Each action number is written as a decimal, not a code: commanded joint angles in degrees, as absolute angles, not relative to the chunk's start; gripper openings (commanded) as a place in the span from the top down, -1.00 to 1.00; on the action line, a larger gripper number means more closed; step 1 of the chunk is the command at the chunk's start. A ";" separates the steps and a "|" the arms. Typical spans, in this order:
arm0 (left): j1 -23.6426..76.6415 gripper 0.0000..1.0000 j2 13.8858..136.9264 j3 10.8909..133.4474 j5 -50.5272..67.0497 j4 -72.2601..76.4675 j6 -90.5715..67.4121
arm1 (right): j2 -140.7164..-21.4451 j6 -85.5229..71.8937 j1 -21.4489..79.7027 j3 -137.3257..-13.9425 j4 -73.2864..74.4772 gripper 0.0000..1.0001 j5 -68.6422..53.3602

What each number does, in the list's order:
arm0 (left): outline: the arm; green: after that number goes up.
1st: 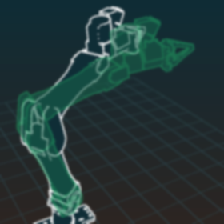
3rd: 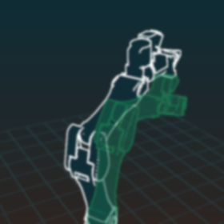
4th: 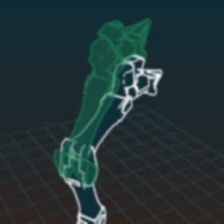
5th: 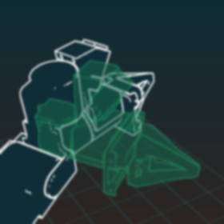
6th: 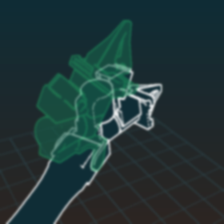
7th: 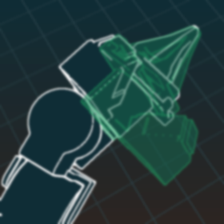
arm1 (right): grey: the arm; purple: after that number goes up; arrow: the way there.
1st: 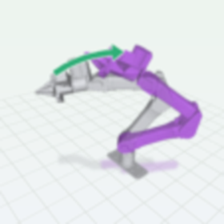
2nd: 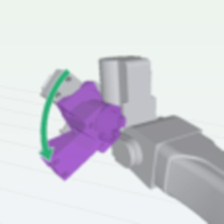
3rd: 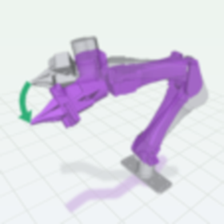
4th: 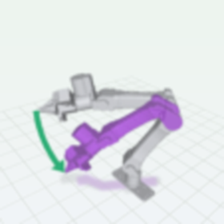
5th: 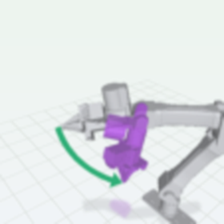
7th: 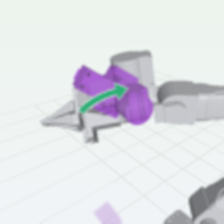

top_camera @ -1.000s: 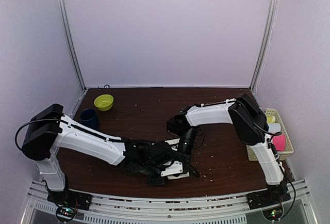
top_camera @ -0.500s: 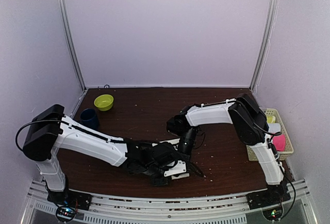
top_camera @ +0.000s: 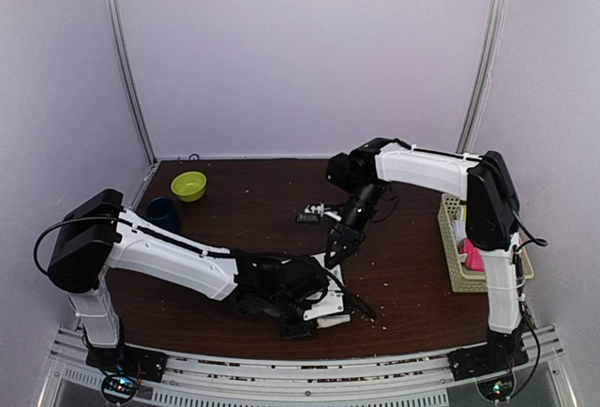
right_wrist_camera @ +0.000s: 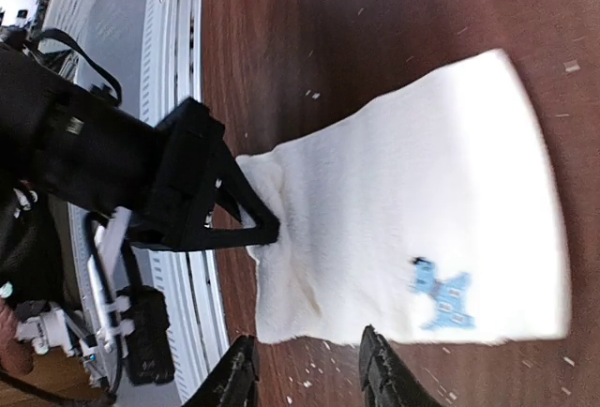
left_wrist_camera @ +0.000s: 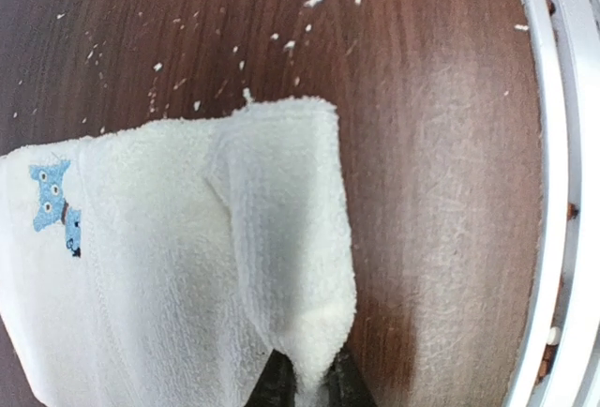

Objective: Roll the towels
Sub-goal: Roll the towel at the center of the board.

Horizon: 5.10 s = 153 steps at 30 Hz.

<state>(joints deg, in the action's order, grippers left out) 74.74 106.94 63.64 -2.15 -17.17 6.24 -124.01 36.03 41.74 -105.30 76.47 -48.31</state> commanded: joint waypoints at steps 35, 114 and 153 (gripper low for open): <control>52.03 0.90 135.26 85.99 61.58 -36.47 -1.56 | -88.39 33.78 56.31 -61.52 37.21 0.29 -21.21; 73.48 0.95 111.77 66.88 0.24 -13.55 14.92 | -125.09 41.75 41.40 -97.49 77.79 0.28 -51.75; 63.21 0.96 112.92 68.35 27.09 -16.01 2.47 | -124.85 31.12 37.24 -109.93 68.47 0.39 -41.57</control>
